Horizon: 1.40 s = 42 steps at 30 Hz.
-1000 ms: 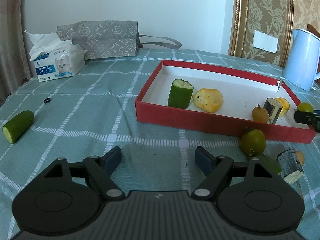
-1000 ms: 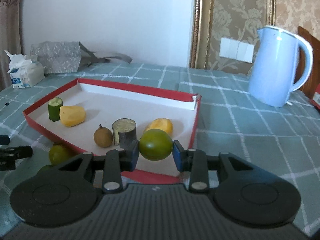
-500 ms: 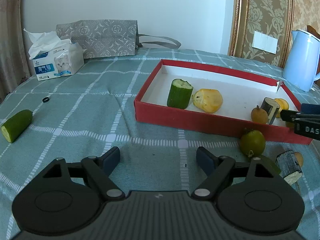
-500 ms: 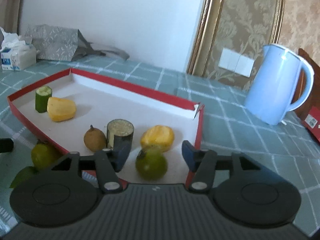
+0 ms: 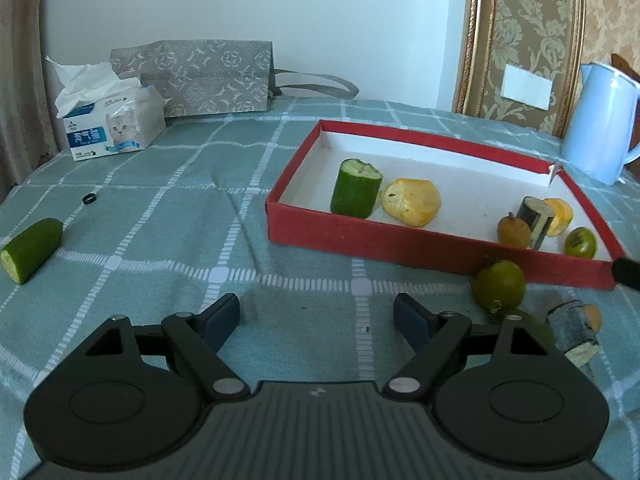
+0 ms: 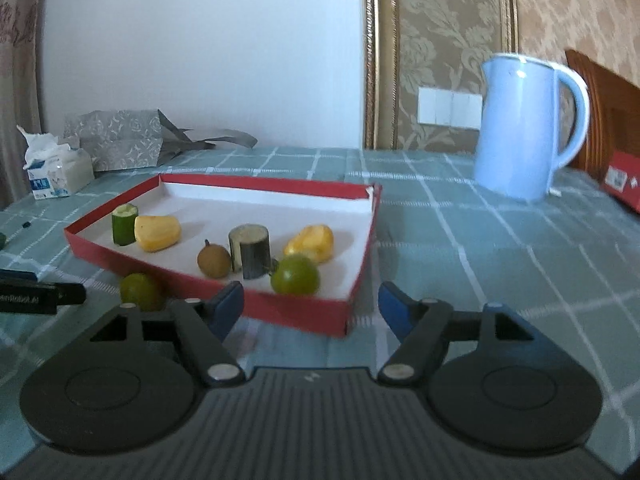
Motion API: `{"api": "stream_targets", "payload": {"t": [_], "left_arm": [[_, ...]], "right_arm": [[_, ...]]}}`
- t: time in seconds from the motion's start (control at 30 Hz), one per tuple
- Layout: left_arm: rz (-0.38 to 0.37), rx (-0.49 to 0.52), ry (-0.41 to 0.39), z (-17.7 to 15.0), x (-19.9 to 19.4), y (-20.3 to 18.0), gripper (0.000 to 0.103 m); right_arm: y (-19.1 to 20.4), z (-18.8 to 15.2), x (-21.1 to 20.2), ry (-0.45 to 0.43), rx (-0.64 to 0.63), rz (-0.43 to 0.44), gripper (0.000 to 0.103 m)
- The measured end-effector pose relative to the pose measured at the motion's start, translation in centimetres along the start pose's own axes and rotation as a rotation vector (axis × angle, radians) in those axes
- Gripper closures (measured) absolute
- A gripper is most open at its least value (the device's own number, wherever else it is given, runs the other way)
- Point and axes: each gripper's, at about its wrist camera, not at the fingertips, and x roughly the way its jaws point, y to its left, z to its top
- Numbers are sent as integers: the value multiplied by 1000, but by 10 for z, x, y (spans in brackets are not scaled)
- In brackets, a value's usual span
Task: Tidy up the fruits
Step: 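Lower the left gripper onto the dark green avocado chunk and close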
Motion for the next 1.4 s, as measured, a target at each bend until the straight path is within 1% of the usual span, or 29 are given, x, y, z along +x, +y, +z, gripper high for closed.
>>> {"api": "stream_targets", "payload": {"t": [0.07,0.2,0.27,0.33,0.4,0.5,0.57,0.73,0.83,0.93,1.03,1.13,1.2,1.4], "left_arm": [[-13,-3,-7,0,-2,0,19],[-49,3,-19,-1,-6,-3,19],[-69,11,-25,-4,-10,-5,19],[-86,23,-34,-6,-13,-8,19],[-113,41,-43,-8,-17,-13,19],[-130,89,-88,-12,-26,-23,19],[-143,124,-118,-15,-32,-31,19],[-146,208,-151,-20,-38,-49,19],[-190,210,-164,-20,-43,-50,19],[-194,211,-187,-23,-50,-51,18],[-221,236,-169,-24,-48,-56,18],[-186,279,-145,-27,-41,-65,18],[-177,291,-121,-27,-35,-70,18],[-168,278,-57,-23,-19,-78,18]], "right_arm": [[-4,-5,-5,-4,17,2,19],[-10,-12,-4,38,43,6,19],[-12,-14,-5,38,55,8,19],[-12,-14,-5,39,50,4,19],[-10,-15,-2,61,35,-3,19],[-7,-16,1,84,17,-10,15],[-7,-16,0,83,18,-9,14],[-9,-15,-1,79,36,-2,9],[-8,-15,-1,80,35,1,8],[-8,-15,-2,78,35,1,7],[-8,-15,-2,78,39,3,7],[-8,-15,-2,82,40,6,6],[-8,-15,-2,81,39,8,6],[-7,-14,-4,74,41,11,4]]}}
